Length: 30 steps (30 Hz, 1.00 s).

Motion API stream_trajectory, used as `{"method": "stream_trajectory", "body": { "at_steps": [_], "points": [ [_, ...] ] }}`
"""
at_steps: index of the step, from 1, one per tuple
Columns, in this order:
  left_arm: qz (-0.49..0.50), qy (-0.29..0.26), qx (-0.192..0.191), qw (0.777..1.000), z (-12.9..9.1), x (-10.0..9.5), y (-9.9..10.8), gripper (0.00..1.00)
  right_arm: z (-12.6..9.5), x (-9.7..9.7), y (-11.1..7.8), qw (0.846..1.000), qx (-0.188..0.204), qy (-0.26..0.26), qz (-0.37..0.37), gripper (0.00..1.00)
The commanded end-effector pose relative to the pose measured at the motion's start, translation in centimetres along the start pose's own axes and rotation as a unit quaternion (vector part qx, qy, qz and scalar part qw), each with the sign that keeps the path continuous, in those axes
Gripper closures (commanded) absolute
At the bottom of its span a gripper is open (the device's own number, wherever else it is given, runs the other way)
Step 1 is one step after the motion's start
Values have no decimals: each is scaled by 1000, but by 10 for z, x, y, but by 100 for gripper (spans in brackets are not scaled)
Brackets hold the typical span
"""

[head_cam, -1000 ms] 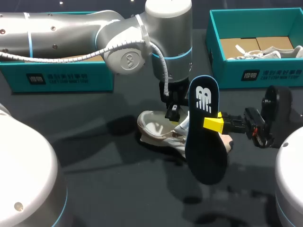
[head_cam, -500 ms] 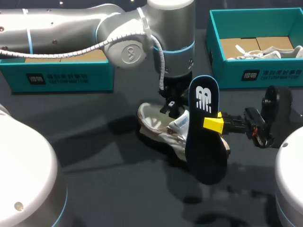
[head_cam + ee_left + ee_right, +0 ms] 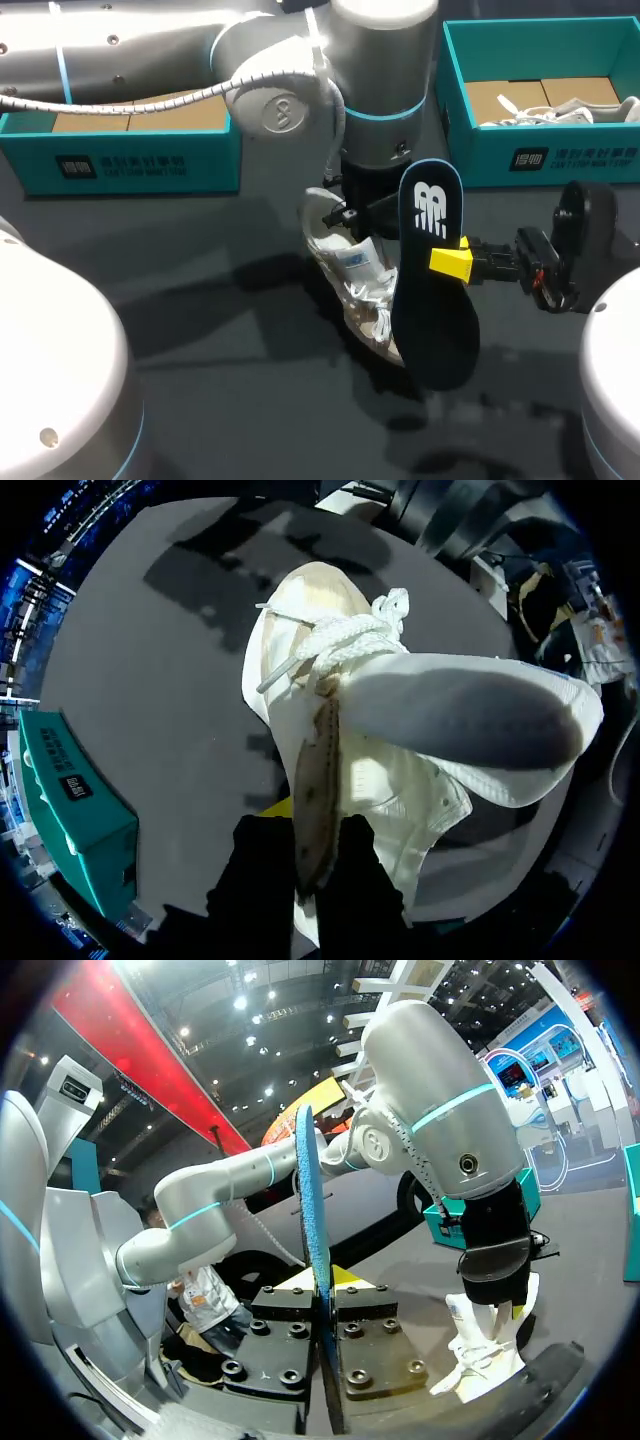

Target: Take the shoe out of the shoebox, open the shoe tongue, remove and reinsert the insole, then place the shoe into the shoebox

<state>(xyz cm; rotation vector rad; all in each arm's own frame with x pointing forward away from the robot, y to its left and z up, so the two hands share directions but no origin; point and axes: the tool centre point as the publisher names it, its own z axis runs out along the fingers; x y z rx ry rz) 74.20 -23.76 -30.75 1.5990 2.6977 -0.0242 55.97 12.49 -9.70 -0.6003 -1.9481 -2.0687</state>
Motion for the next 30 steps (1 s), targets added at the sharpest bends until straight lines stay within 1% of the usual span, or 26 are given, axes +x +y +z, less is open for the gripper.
{"method": "stream_trajectory", "body": {
  "at_steps": [1, 3, 4, 5, 6, 8, 9, 10, 13, 18, 25, 30],
  "points": [
    [-1, -6, -8, 1000, -4, 8, -5, 100, 0, 3, -1, 1000, 0, -3, 0, 100],
    [-1, -6, -8, 1000, -4, 8, -5, 100, 0, 3, -1, 1000, 0, -3, 0, 100],
    [22, -16, 14, 1000, -5, 8, -5, 100, 0, 3, -1, 1000, 0, -3, 0, 100],
    [45, -24, 27, 998, -6, 9, -6, 100, 0, 3, -1, 1000, 0, -3, 0, 100],
    [59, -29, 34, 997, -6, 10, -7, 100, 0, 3, -1, 1000, 0, -3, 0, 100],
    [106, -35, 58, 992, -8, 11, -9, 100, 0, 3, -1, 1000, 0, -3, 0, 100],
    [120, -38, 63, 990, -9, 11, -9, 100, 0, 3, -1, 1000, 0, -3, 0, 100],
    [150, -42, 77, 985, -10, 12, -10, 100, 0, 3, -1, 1000, 0, -3, 0, 100],
    [187, -40, 74, 979, -9, 12, -13, 100, 0, 3, -1, 1000, 0, -3, 0, 100],
    [220, -19, 48, 974, -3, 9, -20, 100, 0, 3, -1, 1000, 0, -3, 0, 100],
    [241, -10, 48, 969, 4, 8, -27, 100, 0, 3, -1, 1000, 0, -3, 0, 100],
    [248, 1, 51, 967, 15, 9, -30, 100, 0, 3, -1, 1000, 0, -3, 0, 100]
  ]
}}
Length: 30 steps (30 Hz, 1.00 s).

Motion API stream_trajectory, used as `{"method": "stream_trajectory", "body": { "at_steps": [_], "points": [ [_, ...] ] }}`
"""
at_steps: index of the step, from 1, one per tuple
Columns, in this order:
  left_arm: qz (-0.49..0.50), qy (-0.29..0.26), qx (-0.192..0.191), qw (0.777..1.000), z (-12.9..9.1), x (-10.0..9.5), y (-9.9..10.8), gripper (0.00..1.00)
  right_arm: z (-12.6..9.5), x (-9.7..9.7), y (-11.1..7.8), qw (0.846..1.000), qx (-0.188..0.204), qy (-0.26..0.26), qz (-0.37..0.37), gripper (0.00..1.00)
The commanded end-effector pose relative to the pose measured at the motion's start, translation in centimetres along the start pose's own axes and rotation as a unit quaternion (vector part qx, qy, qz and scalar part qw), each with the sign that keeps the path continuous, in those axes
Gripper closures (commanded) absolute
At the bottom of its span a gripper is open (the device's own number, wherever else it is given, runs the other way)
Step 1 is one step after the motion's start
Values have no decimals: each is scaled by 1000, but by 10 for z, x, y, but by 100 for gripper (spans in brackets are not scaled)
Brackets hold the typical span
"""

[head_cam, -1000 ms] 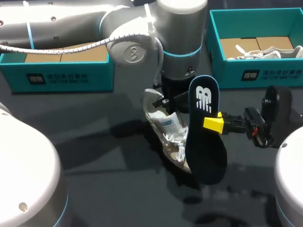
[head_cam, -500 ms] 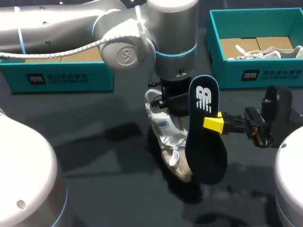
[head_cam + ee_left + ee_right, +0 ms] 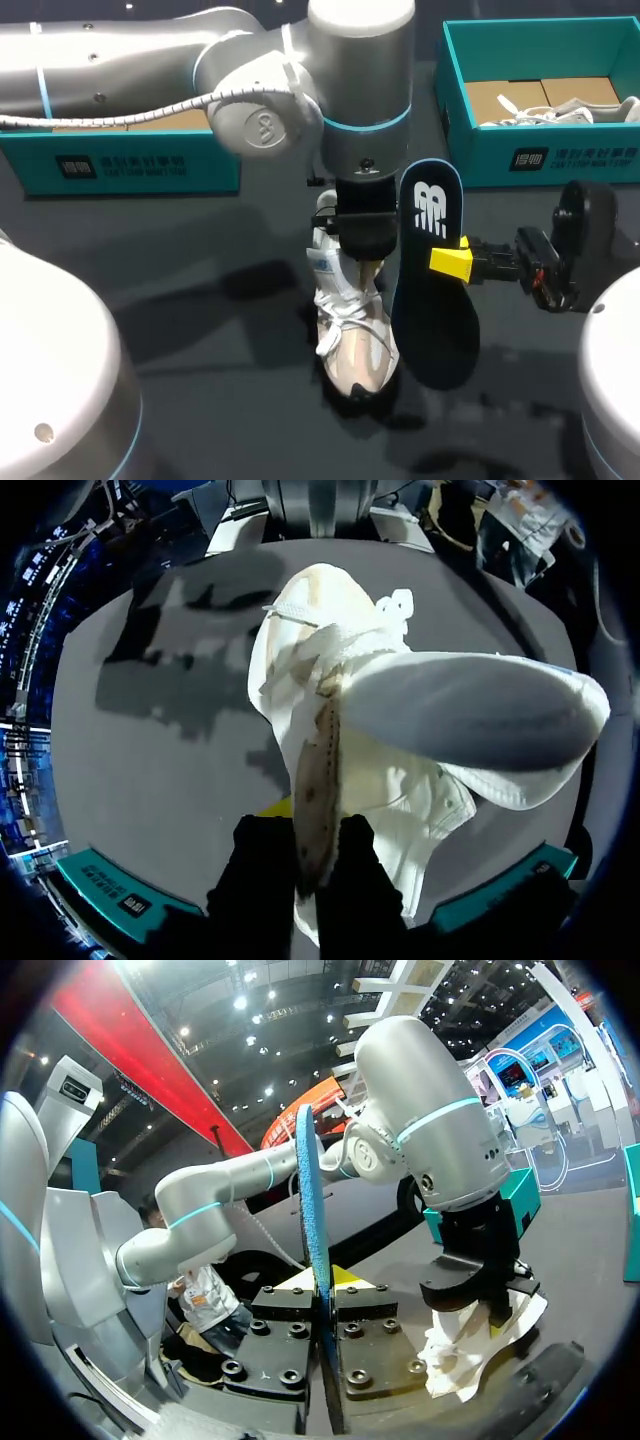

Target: Take the shoe out of the shoebox, open the shoe tongue, remove and reinsert the insole, then place the shoe into the shoebox

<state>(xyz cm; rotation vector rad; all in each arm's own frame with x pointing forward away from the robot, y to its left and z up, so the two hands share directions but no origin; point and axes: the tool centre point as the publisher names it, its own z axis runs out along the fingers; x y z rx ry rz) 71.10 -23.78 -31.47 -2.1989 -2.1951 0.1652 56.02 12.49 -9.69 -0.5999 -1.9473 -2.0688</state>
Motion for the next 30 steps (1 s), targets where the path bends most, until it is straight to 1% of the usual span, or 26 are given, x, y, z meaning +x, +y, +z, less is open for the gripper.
{"method": "stream_trajectory", "body": {
  "at_steps": [1, 11, 19, 26, 28, 29, 30],
  "points": [
    [0, 10, 3, 1000, 11, -5, 1, 100, 0, 3, -1, 1000, 0, -3, 0, 100],
    [32, 36, 6, 999, 38, -6, -4, 100, 0, 3, -1, 1000, 0, -3, 0, 100],
    [41, 61, 0, 997, 53, -10, -7, 100, 0, 3, -1, 1000, 0, -3, 0, 100],
    [40, 71, 0, 997, 65, -12, -5, 100, 0, 3, -1, 1000, 0, -3, 0, 100],
    [40, 72, -1, 997, 67, -13, -5, 87, 0, 3, -1, 1000, 0, -3, 0, 100],
    [41, 75, -7, 996, 68, -14, -4, 75, 0, 3, -1, 1000, 0, -3, 0, 100],
    [41, 75, -8, 996, 69, -14, -4, 70, 0, 3, -1, 1000, 0, -3, 0, 100]
  ]
}}
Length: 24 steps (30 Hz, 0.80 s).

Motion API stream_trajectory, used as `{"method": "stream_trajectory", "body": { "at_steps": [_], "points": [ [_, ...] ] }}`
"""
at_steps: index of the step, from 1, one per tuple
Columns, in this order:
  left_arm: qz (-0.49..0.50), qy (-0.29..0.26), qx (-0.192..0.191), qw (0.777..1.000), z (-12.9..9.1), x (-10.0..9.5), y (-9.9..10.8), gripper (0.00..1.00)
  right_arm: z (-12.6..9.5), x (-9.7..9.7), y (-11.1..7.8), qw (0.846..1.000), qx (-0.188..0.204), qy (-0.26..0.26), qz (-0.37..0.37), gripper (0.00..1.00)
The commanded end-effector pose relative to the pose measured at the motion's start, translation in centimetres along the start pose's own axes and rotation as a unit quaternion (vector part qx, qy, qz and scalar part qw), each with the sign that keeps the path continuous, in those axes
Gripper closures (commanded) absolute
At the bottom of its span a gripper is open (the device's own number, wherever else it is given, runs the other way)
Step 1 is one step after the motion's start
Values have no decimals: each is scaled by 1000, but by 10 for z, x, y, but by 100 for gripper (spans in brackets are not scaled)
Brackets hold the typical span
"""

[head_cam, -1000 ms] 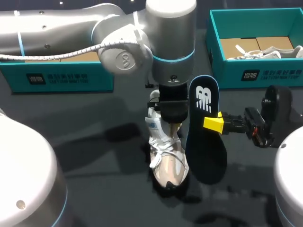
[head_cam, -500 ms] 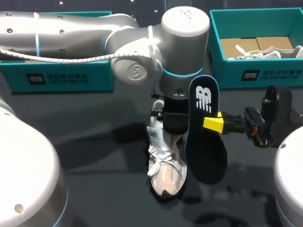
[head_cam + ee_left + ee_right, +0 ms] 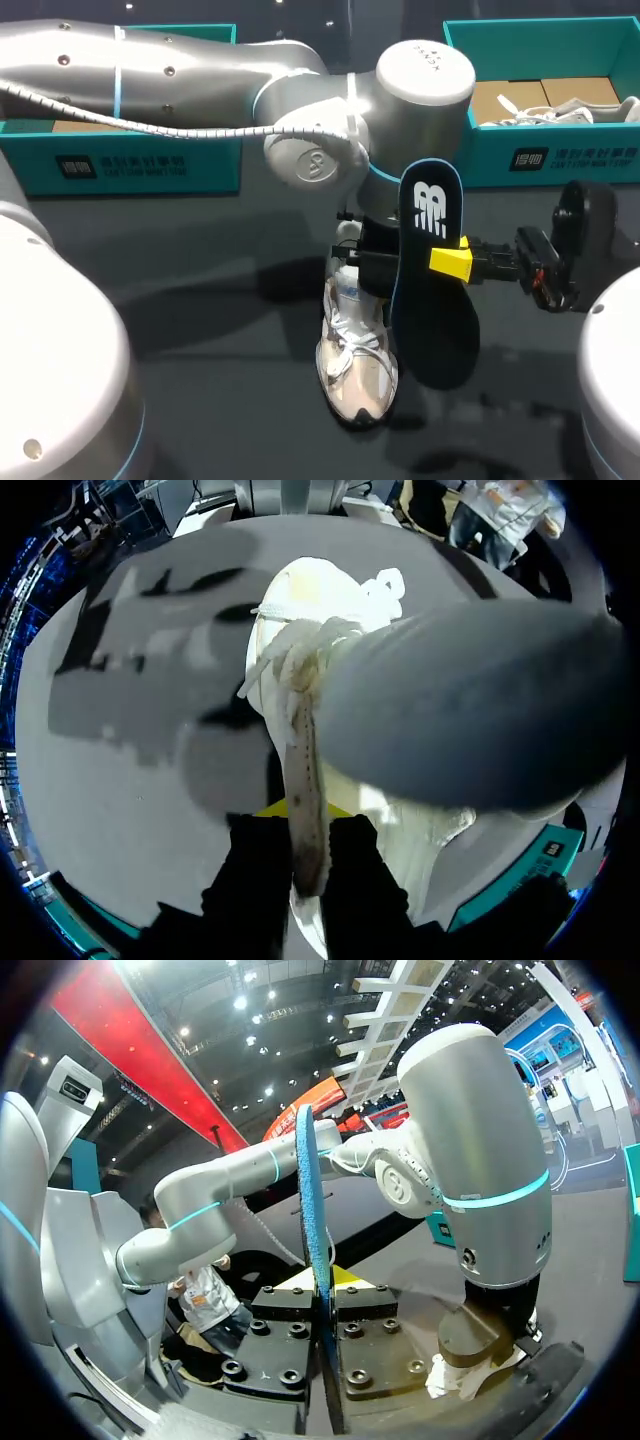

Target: Take the shoe out of the shoebox, open the shoe tongue, remove and reinsert the insole, then place the shoe into the shoebox

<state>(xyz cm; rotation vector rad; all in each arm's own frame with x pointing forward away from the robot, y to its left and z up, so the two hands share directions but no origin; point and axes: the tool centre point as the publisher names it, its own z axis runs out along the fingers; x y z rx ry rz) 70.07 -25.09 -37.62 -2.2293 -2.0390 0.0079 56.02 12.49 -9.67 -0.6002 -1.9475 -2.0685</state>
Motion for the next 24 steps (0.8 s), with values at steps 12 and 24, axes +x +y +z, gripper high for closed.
{"method": "stream_trajectory", "body": {
  "at_steps": [12, 24],
  "points": [
    [-17, -123, -59, 991, -55, 7, 8, 0, 0, 3, -1, 1000, 0, -3, 0, 100],
    [-7, -256, -66, 964, -90, 19, 8, 0, 0, 3, -1, 1000, 0, -3, 0, 100]
  ]
}}
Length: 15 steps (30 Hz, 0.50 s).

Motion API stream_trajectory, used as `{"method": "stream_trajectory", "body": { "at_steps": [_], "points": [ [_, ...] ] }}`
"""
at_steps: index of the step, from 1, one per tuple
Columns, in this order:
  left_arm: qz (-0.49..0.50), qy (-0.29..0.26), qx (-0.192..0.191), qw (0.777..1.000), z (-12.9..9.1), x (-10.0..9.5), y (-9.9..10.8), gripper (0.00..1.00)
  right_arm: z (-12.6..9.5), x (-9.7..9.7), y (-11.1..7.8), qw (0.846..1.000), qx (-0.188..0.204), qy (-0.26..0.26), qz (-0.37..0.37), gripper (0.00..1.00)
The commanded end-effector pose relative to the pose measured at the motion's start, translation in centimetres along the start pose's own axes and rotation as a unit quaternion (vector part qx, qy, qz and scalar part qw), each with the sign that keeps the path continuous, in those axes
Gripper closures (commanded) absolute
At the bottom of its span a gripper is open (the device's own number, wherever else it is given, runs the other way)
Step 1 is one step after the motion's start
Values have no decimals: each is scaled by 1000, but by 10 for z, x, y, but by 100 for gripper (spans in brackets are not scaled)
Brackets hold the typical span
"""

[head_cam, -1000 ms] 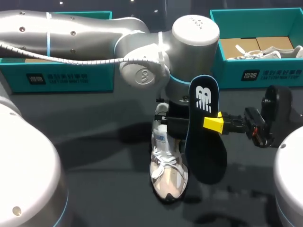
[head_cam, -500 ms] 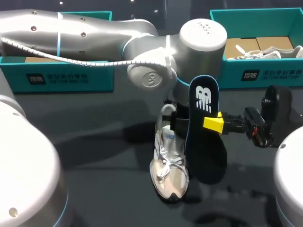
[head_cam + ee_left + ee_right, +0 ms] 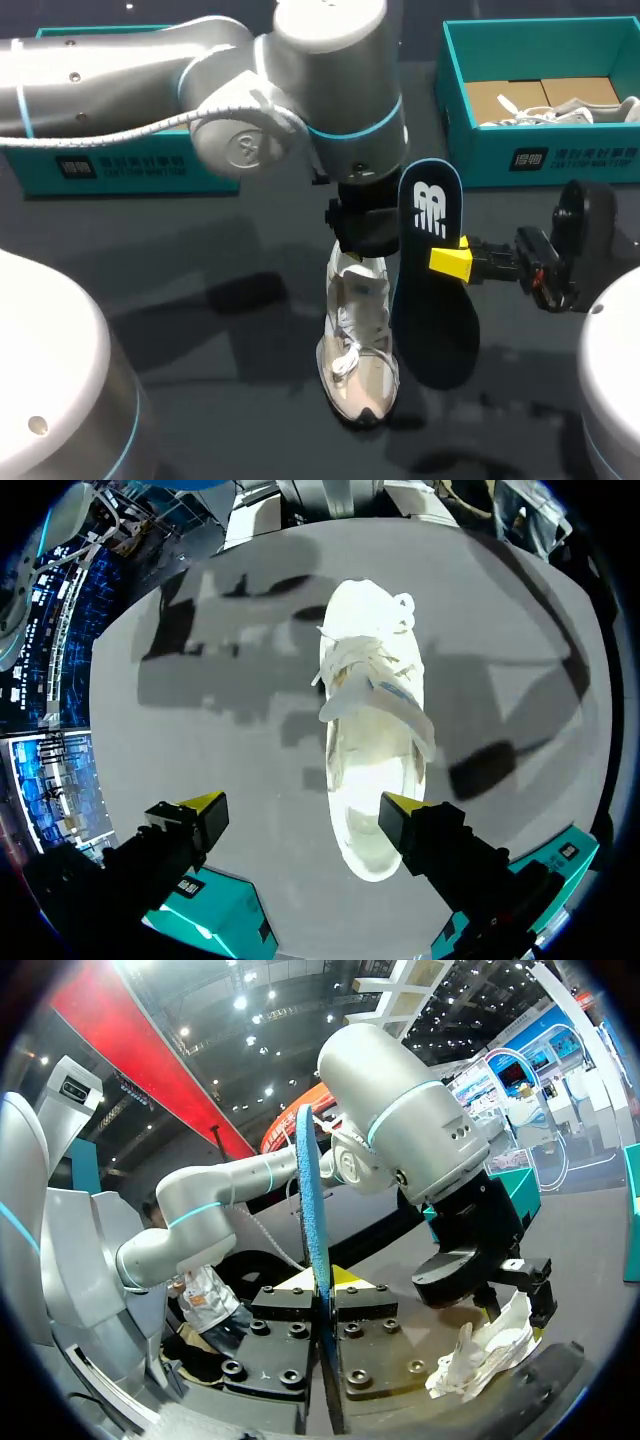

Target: Take the shoe out of the shoebox, open the shoe tongue, remove and reinsert the insole, then place the shoe into the shoebox

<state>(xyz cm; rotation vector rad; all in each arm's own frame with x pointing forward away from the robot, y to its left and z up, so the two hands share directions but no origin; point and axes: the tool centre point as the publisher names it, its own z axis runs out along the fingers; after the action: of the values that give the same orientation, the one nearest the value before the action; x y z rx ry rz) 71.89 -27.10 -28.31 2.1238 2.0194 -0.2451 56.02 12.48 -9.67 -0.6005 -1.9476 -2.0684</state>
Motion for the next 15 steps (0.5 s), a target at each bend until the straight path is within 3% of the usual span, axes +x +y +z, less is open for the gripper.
{"method": "stream_trajectory", "body": {
  "at_steps": [1, 8, 11, 15],
  "points": [
    [2, -90, -2, 996, -5, 30, -3, 0, 0, 3, -1, 1000, 0, -3, 0, 100],
    [2, -90, -2, 996, -5, 30, -3, 0, 0, 3, -1, 1000, 0, -3, 0, 100],
    [-16, -182, -4, 983, -16, 26, 10, 0, 0, 3, -1, 1000, 0, -3, 0, 100],
    [-15, -256, -14, 966, -29, 19, 20, 0, 0, 3, -1, 1000, 0, -3, 0, 100]
  ]
}}
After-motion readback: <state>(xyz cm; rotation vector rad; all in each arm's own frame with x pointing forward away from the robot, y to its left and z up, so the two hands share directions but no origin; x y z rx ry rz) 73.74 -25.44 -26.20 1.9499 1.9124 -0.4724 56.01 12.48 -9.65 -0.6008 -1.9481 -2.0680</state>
